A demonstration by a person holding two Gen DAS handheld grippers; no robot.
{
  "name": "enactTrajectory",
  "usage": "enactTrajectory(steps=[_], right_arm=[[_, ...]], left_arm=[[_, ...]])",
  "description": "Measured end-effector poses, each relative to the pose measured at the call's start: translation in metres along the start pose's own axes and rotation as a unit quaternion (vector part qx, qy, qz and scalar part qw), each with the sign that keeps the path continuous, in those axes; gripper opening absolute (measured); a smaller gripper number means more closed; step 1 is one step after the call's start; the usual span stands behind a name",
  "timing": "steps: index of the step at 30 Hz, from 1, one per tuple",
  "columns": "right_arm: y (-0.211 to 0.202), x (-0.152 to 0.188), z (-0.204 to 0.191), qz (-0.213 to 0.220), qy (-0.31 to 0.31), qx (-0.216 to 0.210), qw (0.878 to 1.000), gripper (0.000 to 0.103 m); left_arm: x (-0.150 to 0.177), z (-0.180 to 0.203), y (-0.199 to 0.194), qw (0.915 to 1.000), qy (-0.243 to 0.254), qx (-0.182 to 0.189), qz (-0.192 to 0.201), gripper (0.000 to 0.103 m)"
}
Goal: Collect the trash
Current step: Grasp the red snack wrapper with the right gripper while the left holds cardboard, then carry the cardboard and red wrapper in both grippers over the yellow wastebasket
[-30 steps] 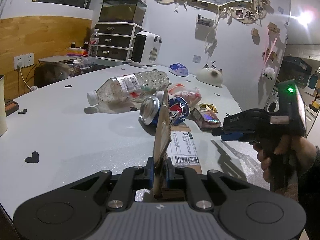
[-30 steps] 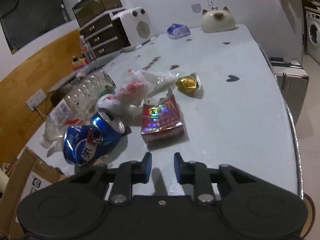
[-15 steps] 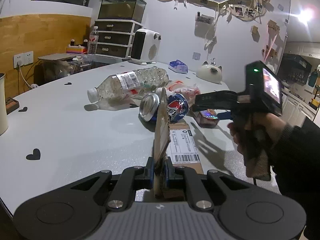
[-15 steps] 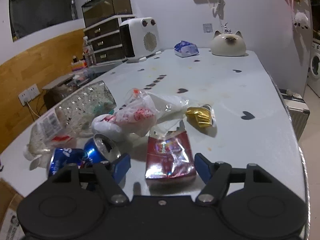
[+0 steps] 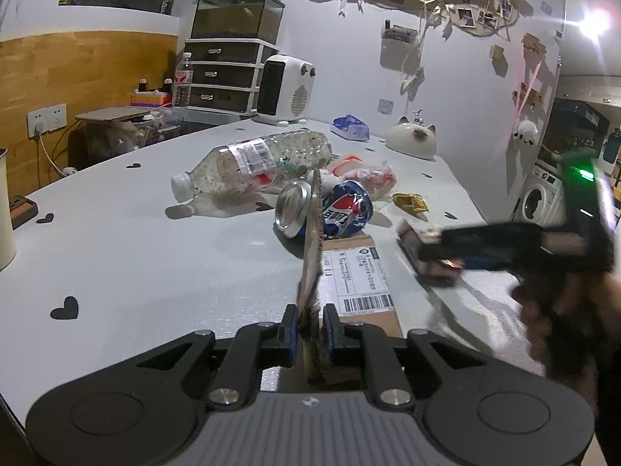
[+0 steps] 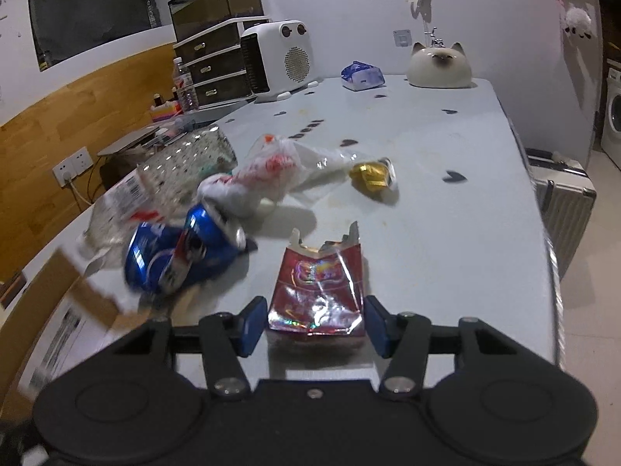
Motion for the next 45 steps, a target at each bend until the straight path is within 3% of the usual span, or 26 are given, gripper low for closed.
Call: enactTrajectory(steps=[5, 11, 21, 32, 45], right_arm=[[-0.03, 0.027, -0.004, -0.001, -0.005, -0.016, 1.0, 0.055], [-0.058, 0.051, -0.013, -0.003, -0.013, -0.029, 0.999, 0.055], [-0.108, 0.062, -0.018, 0.021, -0.02, -0.034, 0.999, 0.054], [-0.166, 0.071, -0.001, 0.061, -0.022, -0.011, 0.998, 0.054], [-0.228, 0.094, 0.04, 0.097, -0.008, 0.019, 0.995, 0.055]], left_arm=[[0.004, -0.004, 0.004, 0.9999, -0.006, -0.006, -0.009, 0.018], [0.005, 0.006, -0.004, 1.0, -0.003, -0.003, 0.003, 0.009], [0.001, 0.03, -0.033, 0.9993, 0.007, 0.007, 0.035, 0.008], [0.006, 0.049, -0.07, 0.9984, 0.025, -0.013, 0.049, 0.008], [0.018, 0.095, -0.096, 0.9973, 0.052, 0.009, 0.051, 0.008]])
Point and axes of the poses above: each gripper's, at about its wrist camera, not at the fingertips, and y roughly the way its jaws point, z to its right, x to its underside, the point moved 10 cm from there along y, roughly the way its jaws point, and after that the axes turned 3 degrees about -z, right-handed, at the moved point
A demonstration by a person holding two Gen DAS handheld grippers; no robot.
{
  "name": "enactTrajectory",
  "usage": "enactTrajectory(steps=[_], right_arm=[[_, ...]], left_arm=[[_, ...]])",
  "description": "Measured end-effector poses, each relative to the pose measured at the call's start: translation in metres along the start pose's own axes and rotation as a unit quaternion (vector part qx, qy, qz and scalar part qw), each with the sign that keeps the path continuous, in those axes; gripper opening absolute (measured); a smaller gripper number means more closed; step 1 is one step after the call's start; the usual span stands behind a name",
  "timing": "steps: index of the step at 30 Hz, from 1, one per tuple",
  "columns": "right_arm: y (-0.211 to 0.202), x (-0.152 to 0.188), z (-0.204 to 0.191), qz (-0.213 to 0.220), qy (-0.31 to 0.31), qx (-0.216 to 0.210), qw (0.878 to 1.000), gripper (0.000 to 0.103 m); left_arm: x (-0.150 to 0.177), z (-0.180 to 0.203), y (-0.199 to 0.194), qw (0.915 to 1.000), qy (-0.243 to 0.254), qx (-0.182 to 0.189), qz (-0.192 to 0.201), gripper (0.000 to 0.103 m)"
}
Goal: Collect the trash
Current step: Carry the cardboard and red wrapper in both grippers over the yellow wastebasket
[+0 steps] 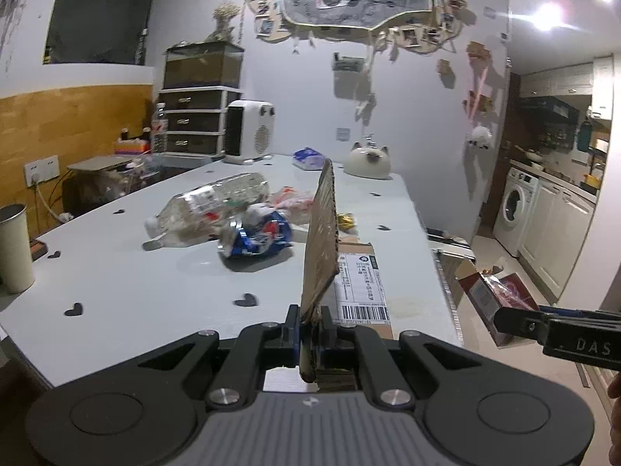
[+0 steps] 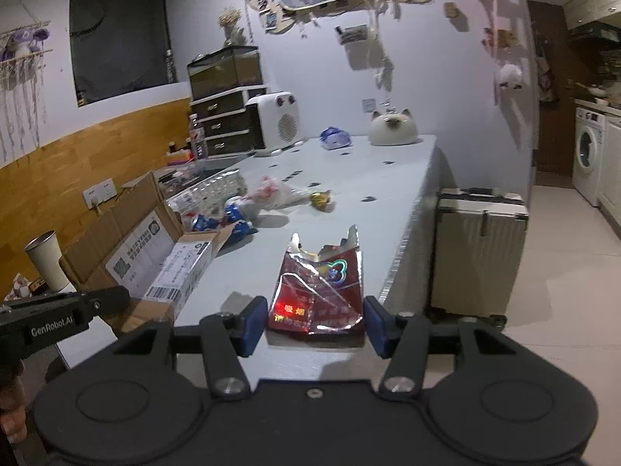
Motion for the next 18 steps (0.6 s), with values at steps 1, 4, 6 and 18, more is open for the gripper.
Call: enactTrajectory(steps=[1, 4, 6, 18], right_arm=[[-0.005, 0.001, 0.005, 0.003, 0.002, 0.004, 1.0, 0.055], [-0.019, 0.003, 0.025, 0.011, 0.009, 0.021, 1.0, 0.055], [-0.028, 0.004, 0.038, 0.015, 0.013, 0.033, 0.999, 0.055], [-0.073, 0.027, 0.132, 0.027, 0.055, 0.108, 0.992, 0.055]], left_arm=[[0.0, 0.006, 0.0, 1.0, 0.004, 0.003, 0.0, 0.008], [0.0, 0.027, 0.0, 0.9998, 0.016, 0.015, 0.001, 0.009], [0.001, 0.042, 0.001, 0.9994, 0.025, 0.024, 0.002, 0.009], [0.014, 0.143, 0.017, 0.9927, 0.073, 0.095, -0.004, 0.009]])
Point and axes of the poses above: each gripper's, at about its wrist camera, not at the fingertips, and y roughly the way its jaws point, z to its right, x to its underside, the point moved 10 cm from there along y, roughly the way its jaws point, and after that the axes turned 3 degrees about -z, right-handed, at the moved point
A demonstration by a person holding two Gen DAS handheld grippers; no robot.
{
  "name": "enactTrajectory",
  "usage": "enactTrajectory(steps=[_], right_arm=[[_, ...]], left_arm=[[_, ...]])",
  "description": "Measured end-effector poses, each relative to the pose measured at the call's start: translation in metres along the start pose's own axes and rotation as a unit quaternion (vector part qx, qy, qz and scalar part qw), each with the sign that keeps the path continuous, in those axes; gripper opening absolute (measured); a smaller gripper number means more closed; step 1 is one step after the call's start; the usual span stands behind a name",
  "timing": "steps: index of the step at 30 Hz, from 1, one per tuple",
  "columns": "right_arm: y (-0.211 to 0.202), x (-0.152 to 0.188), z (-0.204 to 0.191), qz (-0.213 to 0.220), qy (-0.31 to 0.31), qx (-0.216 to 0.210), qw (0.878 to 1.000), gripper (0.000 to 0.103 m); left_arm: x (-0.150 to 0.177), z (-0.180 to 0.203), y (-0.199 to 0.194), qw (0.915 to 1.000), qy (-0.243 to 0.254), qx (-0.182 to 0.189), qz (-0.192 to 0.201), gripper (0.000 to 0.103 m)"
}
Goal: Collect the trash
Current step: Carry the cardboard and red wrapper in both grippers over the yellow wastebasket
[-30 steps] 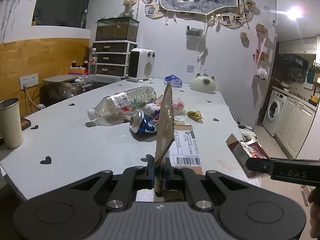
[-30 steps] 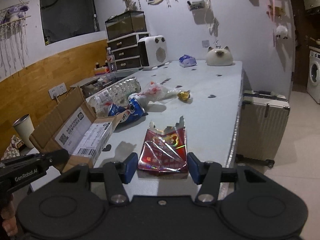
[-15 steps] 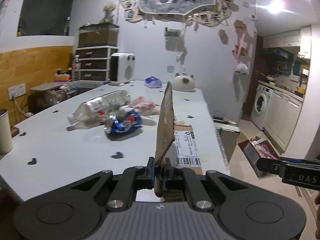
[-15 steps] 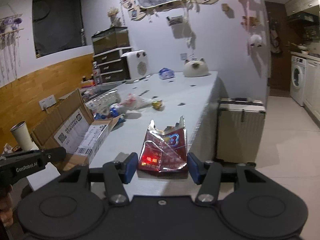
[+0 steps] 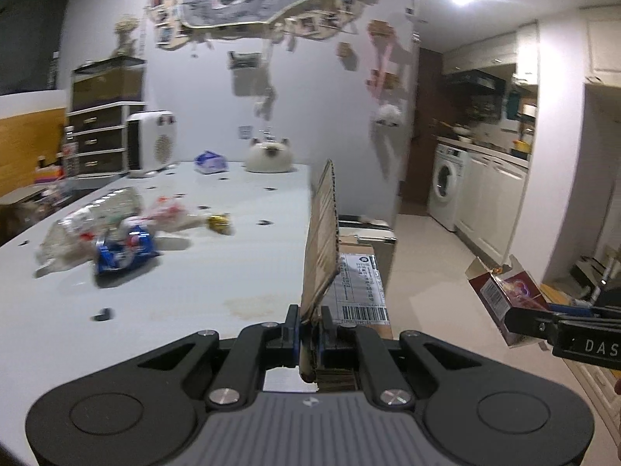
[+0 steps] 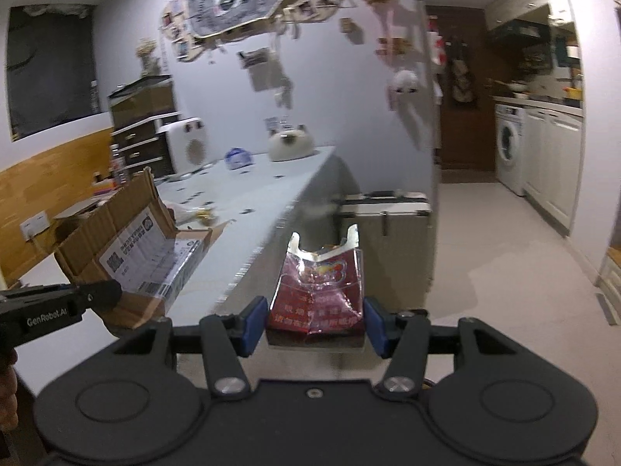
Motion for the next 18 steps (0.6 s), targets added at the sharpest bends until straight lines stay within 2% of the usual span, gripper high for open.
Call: enactTrajectory(steps=[9, 18], right_arm=[[0.006, 0.021, 0.071, -0.011, 0.038, 0.046, 0.998, 0.055], [0.05, 0.07, 0.134, -0.059, 0.08, 0.088, 0.991, 0.055]], left_arm=[[0.012, 0.073, 0.048, 0.9971, 0.038, 0.058, -0.03, 0.009], [0.062, 0.128, 0.128, 0.9885, 0.051, 0.1, -0.1, 0.009]])
Point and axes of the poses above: each gripper's, at about its wrist camera, not at the fingertips, and y roughly the way its jaws point, z to its right, x to its underside, the point moved 10 cm from there along y, roughly the way its jaws point, and after that the axes turned 3 degrees about -z, right-handed, at the moved point
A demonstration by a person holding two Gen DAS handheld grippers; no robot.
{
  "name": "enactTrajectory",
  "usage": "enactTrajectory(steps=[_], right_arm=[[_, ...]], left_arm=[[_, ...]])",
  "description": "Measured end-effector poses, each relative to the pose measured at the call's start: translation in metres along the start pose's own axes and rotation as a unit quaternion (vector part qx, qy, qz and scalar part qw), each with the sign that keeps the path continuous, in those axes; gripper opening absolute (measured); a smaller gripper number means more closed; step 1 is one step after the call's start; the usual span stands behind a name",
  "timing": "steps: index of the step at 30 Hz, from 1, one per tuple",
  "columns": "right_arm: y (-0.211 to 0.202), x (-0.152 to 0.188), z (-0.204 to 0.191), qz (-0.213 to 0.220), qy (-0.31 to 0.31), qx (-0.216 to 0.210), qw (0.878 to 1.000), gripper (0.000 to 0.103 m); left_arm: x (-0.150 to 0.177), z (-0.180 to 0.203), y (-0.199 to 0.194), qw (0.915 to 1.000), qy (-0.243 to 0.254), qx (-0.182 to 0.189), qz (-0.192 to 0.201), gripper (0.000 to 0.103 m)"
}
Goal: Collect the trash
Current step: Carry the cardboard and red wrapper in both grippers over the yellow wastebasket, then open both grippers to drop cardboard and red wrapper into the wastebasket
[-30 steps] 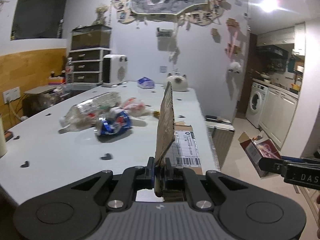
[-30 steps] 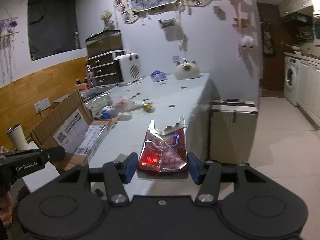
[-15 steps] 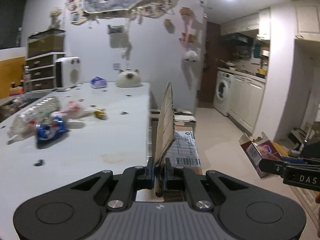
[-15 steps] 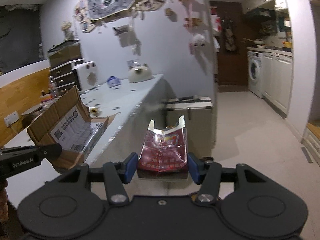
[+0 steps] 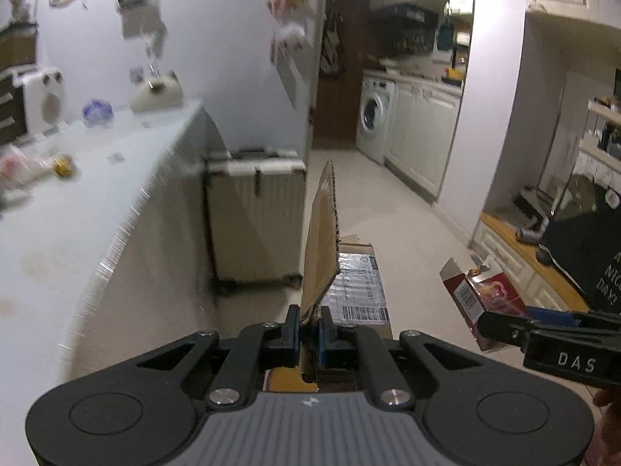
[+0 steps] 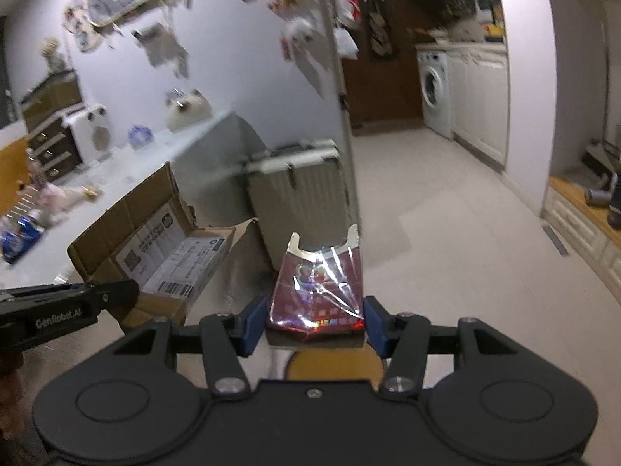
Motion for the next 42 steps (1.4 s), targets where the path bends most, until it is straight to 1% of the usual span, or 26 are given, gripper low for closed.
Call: enactTrajectory(steps=[4, 10, 18, 23, 28, 31, 34, 36, 37, 39, 40, 42], right_arm=[[0.04, 0.028, 0.019, -0.038, 0.009, 0.01, 0.999, 0.055], [0.11, 0.069, 0.036, -0.092, 0.023, 0.009, 0.995, 0.055], [0.195, 0.119, 0.061, -0.159, 0.057, 0.008, 0.986, 0.055], [0.246, 0.15, 0.072, -0.193, 0.082, 0.004, 0.978, 0.055], [0.286, 0.165, 0.079, -0.207, 0.112, 0.001, 0.972, 0.055], [0.301, 0.169, 0.084, -0.211, 0.129, 0.003, 0.969, 0.055], [0.307, 0.173, 0.09, -0.213, 0.147, 0.002, 0.966, 0.055], [0.311, 0.174, 0.091, -0.215, 0.15, 0.002, 0.965, 0.055], [0.313, 0.175, 0.091, -0.216, 0.149, 0.002, 0.965, 0.055], [0.317, 0.175, 0.092, -0.217, 0.146, 0.002, 0.965, 0.055], [0.32, 0.176, 0.092, -0.217, 0.145, 0.001, 0.965, 0.055], [0.327, 0.177, 0.095, -0.223, 0.144, 0.005, 0.964, 0.055]], left_arm=[[0.027, 0.004, 0.056, 0.9988, -0.012, 0.009, -0.047, 0.009], [0.07, -0.005, 0.138, 0.9931, -0.039, 0.004, -0.111, 0.009], [0.132, -0.024, 0.241, 0.9795, -0.085, -0.007, -0.182, 0.009], [0.159, -0.029, 0.296, 0.9723, -0.099, -0.005, -0.212, 0.009], [0.176, -0.033, 0.342, 0.9666, -0.108, -0.005, -0.232, 0.009], [0.181, -0.035, 0.363, 0.9658, -0.108, -0.005, -0.235, 0.009], [0.177, -0.037, 0.381, 0.9646, -0.132, 0.005, -0.229, 0.011], [0.176, -0.04, 0.393, 0.9659, -0.131, -0.001, -0.223, 0.018], [0.177, -0.042, 0.399, 0.9665, -0.125, -0.007, -0.224, 0.018], [0.182, -0.047, 0.406, 0.9642, -0.117, -0.022, -0.237, 0.034], [0.186, -0.049, 0.407, 0.962, -0.115, -0.028, -0.246, 0.037], [0.193, -0.053, 0.405, 0.9605, -0.11, -0.034, -0.254, 0.04]])
Point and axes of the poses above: each gripper's, at about its wrist camera, not at the fingertips, and y roughly the way its jaws point, z to its right, x to its underside, the point moved 10 cm from there along y, roughly the way its jaws point, and after that the axes turned 3 degrees about -z, right-handed, at the moved point
